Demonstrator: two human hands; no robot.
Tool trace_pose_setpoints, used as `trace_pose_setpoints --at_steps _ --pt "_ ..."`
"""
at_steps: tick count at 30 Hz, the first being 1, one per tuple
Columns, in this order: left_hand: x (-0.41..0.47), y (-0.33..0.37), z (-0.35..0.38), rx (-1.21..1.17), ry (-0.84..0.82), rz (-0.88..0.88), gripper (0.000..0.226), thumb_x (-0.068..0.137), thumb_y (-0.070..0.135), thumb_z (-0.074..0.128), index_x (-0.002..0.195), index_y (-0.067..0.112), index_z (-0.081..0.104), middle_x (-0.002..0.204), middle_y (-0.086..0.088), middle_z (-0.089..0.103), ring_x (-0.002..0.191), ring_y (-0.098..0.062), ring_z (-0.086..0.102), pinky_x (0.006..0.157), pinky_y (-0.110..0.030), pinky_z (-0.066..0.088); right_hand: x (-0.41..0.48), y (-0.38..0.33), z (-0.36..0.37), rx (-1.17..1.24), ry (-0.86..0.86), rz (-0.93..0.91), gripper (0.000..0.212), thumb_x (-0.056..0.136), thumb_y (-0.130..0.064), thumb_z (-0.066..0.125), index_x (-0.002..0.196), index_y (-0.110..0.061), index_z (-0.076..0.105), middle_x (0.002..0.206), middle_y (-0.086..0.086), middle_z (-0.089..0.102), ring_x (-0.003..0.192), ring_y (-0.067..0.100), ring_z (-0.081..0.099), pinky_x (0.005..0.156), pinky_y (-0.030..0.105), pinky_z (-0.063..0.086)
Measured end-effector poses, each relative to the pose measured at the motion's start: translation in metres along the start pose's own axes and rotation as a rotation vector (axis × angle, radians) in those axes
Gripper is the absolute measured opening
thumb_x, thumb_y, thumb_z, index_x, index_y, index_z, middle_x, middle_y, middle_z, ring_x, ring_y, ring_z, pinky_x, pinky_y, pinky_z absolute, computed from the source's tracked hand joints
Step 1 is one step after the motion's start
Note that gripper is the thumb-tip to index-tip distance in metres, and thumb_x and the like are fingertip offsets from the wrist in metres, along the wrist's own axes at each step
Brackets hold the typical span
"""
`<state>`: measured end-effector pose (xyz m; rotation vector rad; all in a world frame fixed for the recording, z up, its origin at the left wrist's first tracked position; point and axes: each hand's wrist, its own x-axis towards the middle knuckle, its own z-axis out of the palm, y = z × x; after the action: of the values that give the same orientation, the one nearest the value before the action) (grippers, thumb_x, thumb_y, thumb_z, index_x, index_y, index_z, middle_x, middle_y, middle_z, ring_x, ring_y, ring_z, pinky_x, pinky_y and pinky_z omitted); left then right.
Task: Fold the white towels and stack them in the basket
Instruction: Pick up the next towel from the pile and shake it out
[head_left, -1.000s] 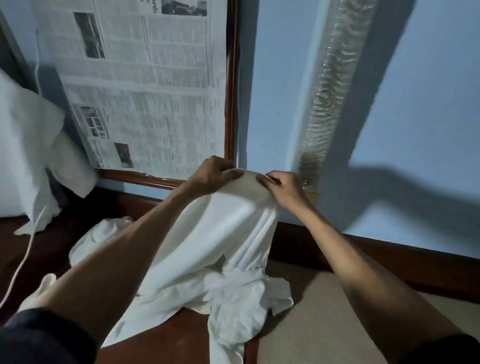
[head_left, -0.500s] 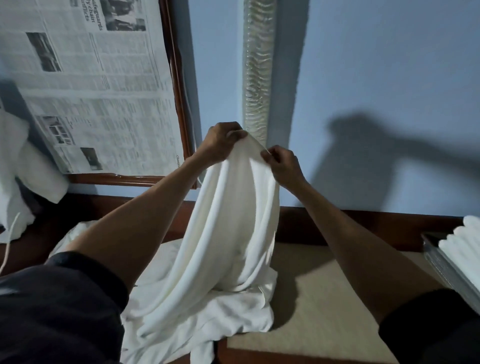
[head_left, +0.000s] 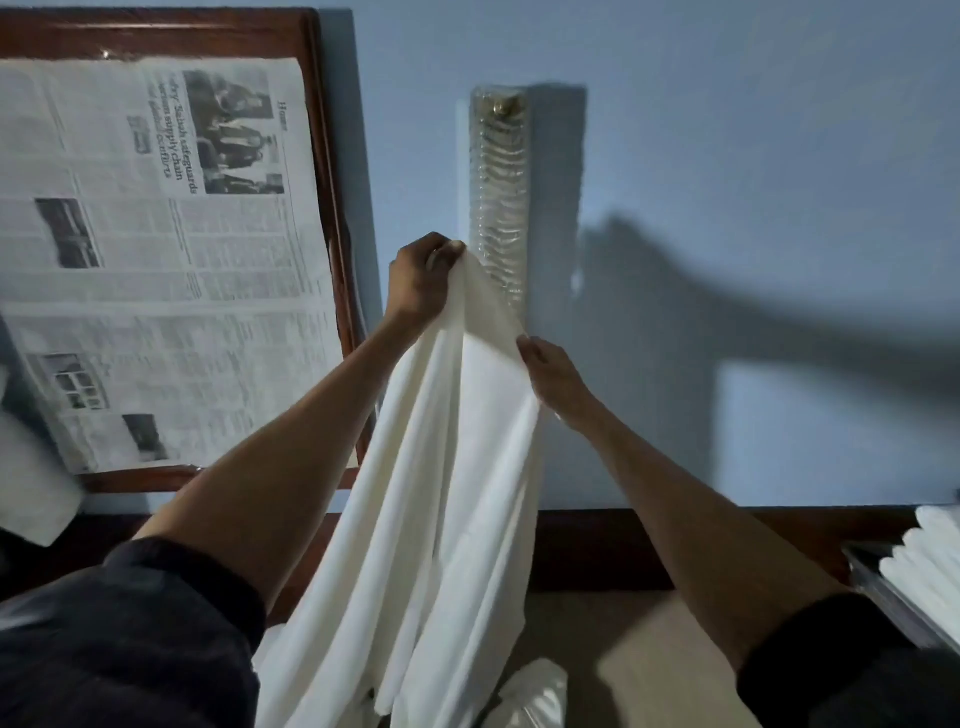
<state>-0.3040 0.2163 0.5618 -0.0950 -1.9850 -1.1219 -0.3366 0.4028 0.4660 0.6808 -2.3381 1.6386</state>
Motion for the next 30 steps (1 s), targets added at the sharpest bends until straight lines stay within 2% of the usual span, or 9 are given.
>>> trace_pose_setpoints --at_steps 2,6,9,12,14,18,22,28,30 --pt "0.022 0.010 -0.001 -0.029 0.026 0.025 0.024 0.101 0.029 0.060 0.083 0.016 0.069 0.069 0.010 0.059 0.061 0.001 0.048 0.057 -0.020 0.035 0.023 -0.017 -0.017 0.058 0.097 -0.039 0.039 0.108 -0.027 0.045 0.070 -0.018 0.043 0.067 -0.006 0.038 0.053 -0.002 0.032 0.052 0.021 0.027" --pt "0.059 0.027 0.007 -0.040 0.034 0.109 0.030 0.102 0.034 0.060 0.079 0.014 0.065 0.067 0.004 0.053 0.061 -0.008 0.042 0.056 -0.021 0.033 0.067 -0.041 -0.063 0.101 0.263 -0.096 0.048 0.105 -0.037 0.052 0.083 0.006 0.059 0.076 0.004 0.048 0.072 0.010 0.043 0.062 0.028 0.029" --pt "0.080 0.043 0.024 -0.047 0.012 0.154 0.035 0.102 0.036 0.060 0.069 0.022 0.058 0.059 0.010 0.047 0.055 -0.003 0.039 0.056 -0.024 0.031 0.084 -0.063 -0.108 0.067 0.350 -0.167 0.035 0.103 -0.035 0.056 0.074 -0.014 0.055 0.069 0.004 0.039 0.065 0.010 0.034 0.060 0.030 0.022" --pt "0.092 0.070 0.050 -0.070 0.009 0.234 0.043 0.102 0.030 0.060 0.062 0.029 0.046 0.051 0.014 0.043 0.052 0.002 0.040 0.055 -0.022 0.030 0.099 -0.078 -0.157 0.004 0.442 -0.240 0.044 0.101 -0.033 0.059 0.064 -0.024 0.038 0.059 -0.008 0.030 0.057 0.005 0.025 0.054 0.031 0.018" --pt "0.096 0.090 0.072 -0.103 0.002 0.295 0.039 0.102 0.027 0.060 0.065 0.027 0.050 0.054 0.015 0.043 0.052 0.005 0.043 0.054 -0.017 0.031 0.107 -0.079 -0.191 -0.089 0.519 -0.266 0.052 0.100 -0.036 0.059 0.059 -0.025 0.029 0.057 -0.012 0.025 0.054 0.004 0.023 0.053 0.031 0.018" --pt "0.096 0.120 0.129 -0.156 -0.082 0.339 0.032 0.099 0.029 0.062 0.070 0.016 0.058 0.056 0.014 0.044 0.049 0.006 0.042 0.051 -0.015 0.028 0.111 -0.057 -0.258 -0.252 0.646 -0.268 0.056 0.096 -0.043 0.060 0.059 -0.021 0.024 0.065 -0.001 0.025 0.061 0.010 0.025 0.055 0.033 0.018" --pt "0.090 0.137 0.197 -0.136 -0.143 0.283 0.031 0.093 0.042 0.065 0.075 0.017 0.070 0.052 0.014 0.048 0.048 0.004 0.043 0.051 -0.017 0.031 0.110 -0.017 -0.327 -0.400 0.659 -0.217 0.060 0.096 -0.047 0.060 0.059 -0.019 0.022 0.064 -0.002 0.025 0.056 0.013 0.020 0.054 0.036 0.018" --pt "0.054 0.142 0.304 -0.193 -0.260 0.037 0.049 0.091 0.040 0.068 0.074 -0.004 0.058 0.066 -0.001 0.042 0.063 -0.014 0.037 0.059 -0.028 0.029 0.097 0.068 -0.415 -0.520 0.472 -0.242 0.060 0.099 -0.043 0.061 0.059 -0.021 0.021 0.060 -0.003 0.019 0.058 0.012 0.018 0.055 0.038 0.018" --pt "0.034 0.145 0.331 -0.210 -0.316 -0.018 0.046 0.093 0.037 0.068 0.068 -0.001 0.055 0.067 0.000 0.042 0.064 -0.014 0.038 0.060 -0.028 0.030 0.090 0.094 -0.441 -0.559 0.415 -0.220 0.059 0.100 -0.041 0.060 0.059 -0.021 0.022 0.058 -0.001 0.020 0.059 0.014 0.024 0.056 0.036 0.019"
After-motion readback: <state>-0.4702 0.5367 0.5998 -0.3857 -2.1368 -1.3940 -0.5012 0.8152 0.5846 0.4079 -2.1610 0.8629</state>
